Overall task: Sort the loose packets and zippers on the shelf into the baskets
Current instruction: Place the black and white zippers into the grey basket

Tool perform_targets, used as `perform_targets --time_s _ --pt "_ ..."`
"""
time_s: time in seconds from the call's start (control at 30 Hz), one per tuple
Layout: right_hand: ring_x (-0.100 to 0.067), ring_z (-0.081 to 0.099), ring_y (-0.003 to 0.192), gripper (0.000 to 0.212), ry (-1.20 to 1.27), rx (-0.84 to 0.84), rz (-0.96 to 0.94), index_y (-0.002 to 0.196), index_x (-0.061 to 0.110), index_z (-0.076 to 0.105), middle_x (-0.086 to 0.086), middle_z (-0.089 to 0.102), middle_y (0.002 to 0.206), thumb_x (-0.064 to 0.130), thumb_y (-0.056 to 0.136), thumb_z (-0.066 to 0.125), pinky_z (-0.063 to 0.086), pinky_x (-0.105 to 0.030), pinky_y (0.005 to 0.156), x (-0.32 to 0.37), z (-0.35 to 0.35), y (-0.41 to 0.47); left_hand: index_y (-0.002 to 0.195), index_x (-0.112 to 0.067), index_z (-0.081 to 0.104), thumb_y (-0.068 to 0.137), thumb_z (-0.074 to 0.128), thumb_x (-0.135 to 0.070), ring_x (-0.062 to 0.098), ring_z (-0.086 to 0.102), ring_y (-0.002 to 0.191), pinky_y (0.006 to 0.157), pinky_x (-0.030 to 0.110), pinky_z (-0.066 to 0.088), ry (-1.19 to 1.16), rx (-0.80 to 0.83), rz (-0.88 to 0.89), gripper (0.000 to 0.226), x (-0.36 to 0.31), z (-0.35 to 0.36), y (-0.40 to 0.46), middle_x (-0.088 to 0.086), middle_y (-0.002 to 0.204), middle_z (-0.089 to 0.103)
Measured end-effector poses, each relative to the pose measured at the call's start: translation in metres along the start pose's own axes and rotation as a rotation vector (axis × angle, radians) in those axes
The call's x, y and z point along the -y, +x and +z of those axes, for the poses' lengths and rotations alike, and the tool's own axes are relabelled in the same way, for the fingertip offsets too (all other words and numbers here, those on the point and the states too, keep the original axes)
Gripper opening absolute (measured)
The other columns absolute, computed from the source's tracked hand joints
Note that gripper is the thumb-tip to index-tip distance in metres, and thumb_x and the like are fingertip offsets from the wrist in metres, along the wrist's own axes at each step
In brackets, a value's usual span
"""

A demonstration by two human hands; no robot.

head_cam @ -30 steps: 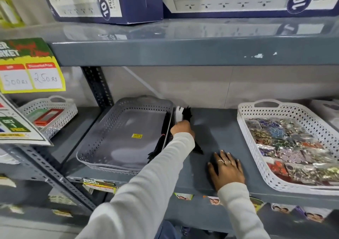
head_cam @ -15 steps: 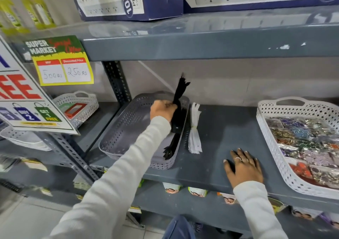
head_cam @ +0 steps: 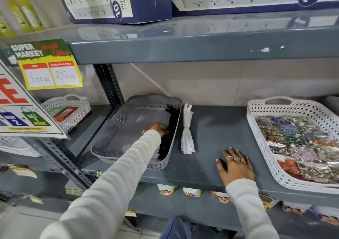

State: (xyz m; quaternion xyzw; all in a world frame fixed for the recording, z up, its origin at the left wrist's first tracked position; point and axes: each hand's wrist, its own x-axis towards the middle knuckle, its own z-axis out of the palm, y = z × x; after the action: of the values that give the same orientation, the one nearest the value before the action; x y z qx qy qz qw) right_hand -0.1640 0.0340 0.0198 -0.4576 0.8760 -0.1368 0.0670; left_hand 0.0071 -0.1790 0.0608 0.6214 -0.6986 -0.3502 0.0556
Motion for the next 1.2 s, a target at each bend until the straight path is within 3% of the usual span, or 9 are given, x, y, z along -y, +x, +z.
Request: perform_targets --time_s 0.13,0.3,0.43,0.57,0.67,0.77,0.97,1.1,1.2 --pt "-0.016 0.022 0.146 0.051 0.006 -0.003 0.001 0.141 0.025 0.041 0.003 0.032 0.155 0.043 0.094 0.04 0.011 -0.036 0.121 0.0 0.001 0.0 0.12 -0.025 0.06 0.085 0.048 -0.052 0.032 0.054 0.115 0.101 0.044 0.042 0.116 -0.111 0.011 0.046 0.004 0.001 0.016 0.009 0.133 0.055" --pt "-0.016 0.02 0.147 0.052 -0.012 0.008 0.001 0.142 0.025 0.038 0.004 0.029 0.156 0.044 0.094 0.037 0.011 -0.036 0.122 0.0 0.002 0.001 0.104 -0.014 0.067 0.092 0.05 -0.026 0.033 0.062 0.096 0.085 0.035 0.05 -0.006 -0.407 0.316 0.025 -0.048 -0.009 -0.032 0.013 0.11 0.067" --pt "-0.015 0.019 0.147 0.052 -0.012 0.02 0.005 0.143 0.027 0.037 0.004 0.029 0.156 0.045 0.094 0.037 0.011 -0.036 0.123 0.0 0.001 0.001 0.102 -0.007 0.066 0.091 0.047 -0.011 0.035 0.062 0.096 0.082 0.035 0.049 0.185 -0.378 0.541 0.023 -0.088 0.012 -0.049 0.017 0.108 0.066" --pt "-0.016 0.018 0.147 0.052 -0.02 0.04 -0.001 0.143 0.027 0.036 0.004 0.027 0.157 0.046 0.095 0.035 0.01 -0.037 0.123 0.0 0.0 0.001 0.123 0.005 0.053 0.095 0.039 -0.002 0.037 0.054 0.115 0.091 0.04 0.046 0.546 -0.246 0.374 0.032 -0.097 0.056 -0.041 0.024 0.129 0.052" --pt "-0.016 0.018 0.147 0.053 -0.038 0.048 -0.013 0.144 0.027 0.034 0.004 0.026 0.157 0.047 0.095 0.033 0.01 -0.037 0.123 0.0 -0.001 0.002 0.141 0.011 0.02 0.1 0.025 -0.007 0.043 0.036 0.128 0.103 0.047 0.037 0.587 -0.196 0.202 0.045 -0.091 0.073 -0.034 0.03 0.145 0.029" --pt "-0.017 0.018 0.147 0.052 -0.041 0.05 -0.011 0.143 0.027 0.035 0.004 0.026 0.157 0.047 0.095 0.034 0.011 -0.038 0.123 0.0 -0.002 0.002 0.143 0.01 0.01 0.1 0.032 -0.012 0.041 0.037 0.129 0.102 0.048 0.039 0.535 -0.108 0.178 0.053 -0.088 0.074 -0.037 0.024 0.146 0.032" --pt "-0.018 0.02 0.147 0.052 -0.026 0.042 -0.003 0.142 0.026 0.037 0.003 0.028 0.157 0.045 0.094 0.037 0.012 -0.037 0.123 0.002 -0.002 0.001 0.137 0.011 0.024 0.092 0.054 -0.012 0.035 0.05 0.121 0.093 0.04 0.046 0.455 -0.121 0.213 0.058 -0.083 0.07 -0.039 0.023 0.133 0.047" --pt "-0.017 0.02 0.147 0.051 -0.028 0.029 0.002 0.142 0.026 0.038 0.003 0.029 0.156 0.044 0.094 0.038 0.012 -0.036 0.123 0.002 -0.002 0.0 0.126 0.0 0.046 0.086 0.064 -0.016 0.033 0.054 0.117 0.093 0.034 0.045 0.088 -0.054 0.138 0.047 -0.092 0.048 -0.048 0.017 0.127 0.056" --pt "-0.017 0.021 0.147 0.051 -0.027 0.028 0.002 0.141 0.026 0.039 0.003 0.03 0.156 0.044 0.094 0.039 0.013 -0.037 0.123 0.001 0.0 0.0 0.133 -0.003 0.045 0.096 0.047 -0.02 0.028 0.043 0.129 0.103 0.03 0.035 -0.2 -0.017 0.105 0.04 -0.092 0.027 -0.034 0.015 0.14 0.046"
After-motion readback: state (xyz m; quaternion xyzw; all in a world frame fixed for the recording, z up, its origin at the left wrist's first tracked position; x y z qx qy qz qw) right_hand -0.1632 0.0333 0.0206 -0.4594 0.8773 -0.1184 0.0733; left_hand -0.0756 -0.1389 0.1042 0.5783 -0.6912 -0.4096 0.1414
